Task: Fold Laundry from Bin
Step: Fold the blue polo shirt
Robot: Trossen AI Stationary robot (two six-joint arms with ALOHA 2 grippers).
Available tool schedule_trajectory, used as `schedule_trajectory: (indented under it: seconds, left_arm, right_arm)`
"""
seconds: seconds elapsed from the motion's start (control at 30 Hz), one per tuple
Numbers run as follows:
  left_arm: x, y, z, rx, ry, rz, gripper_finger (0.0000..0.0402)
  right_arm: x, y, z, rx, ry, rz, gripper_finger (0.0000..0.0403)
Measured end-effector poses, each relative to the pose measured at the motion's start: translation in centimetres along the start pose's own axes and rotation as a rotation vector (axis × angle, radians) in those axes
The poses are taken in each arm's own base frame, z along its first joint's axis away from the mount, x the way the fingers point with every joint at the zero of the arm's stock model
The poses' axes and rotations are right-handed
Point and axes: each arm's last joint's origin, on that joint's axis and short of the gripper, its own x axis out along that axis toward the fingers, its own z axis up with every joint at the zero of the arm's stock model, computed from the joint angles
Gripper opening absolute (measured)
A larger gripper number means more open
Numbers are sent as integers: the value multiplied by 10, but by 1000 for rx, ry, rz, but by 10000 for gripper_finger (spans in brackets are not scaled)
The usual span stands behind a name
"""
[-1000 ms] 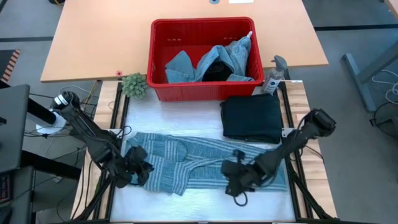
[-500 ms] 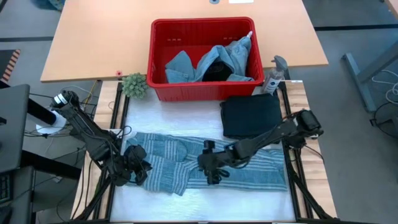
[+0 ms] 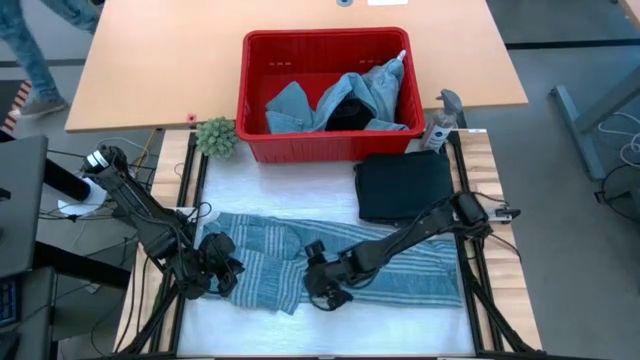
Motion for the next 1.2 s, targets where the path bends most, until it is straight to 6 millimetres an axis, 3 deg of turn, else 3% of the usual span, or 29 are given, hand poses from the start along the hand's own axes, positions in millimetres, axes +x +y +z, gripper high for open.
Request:
schedule_trajectory:
  seconds: [0.2,0.57,0.87,1.2]
  left_arm:
    - [0,0,0,-17,1,0,75]
    - [0,0,0,-16,0,1,75]
    - [0,0,0,-15,0,1,75]
    - [0,1,0,-11,0,7,75]
  right_arm:
    - [18,-5,0,-16,104,-57,227]
    - [20,-14,-2,-5,130,-69,208]
    - [25,-5,-3,-53,141,-69,190]
    - [25,-7,-4,-46,153,-105,99]
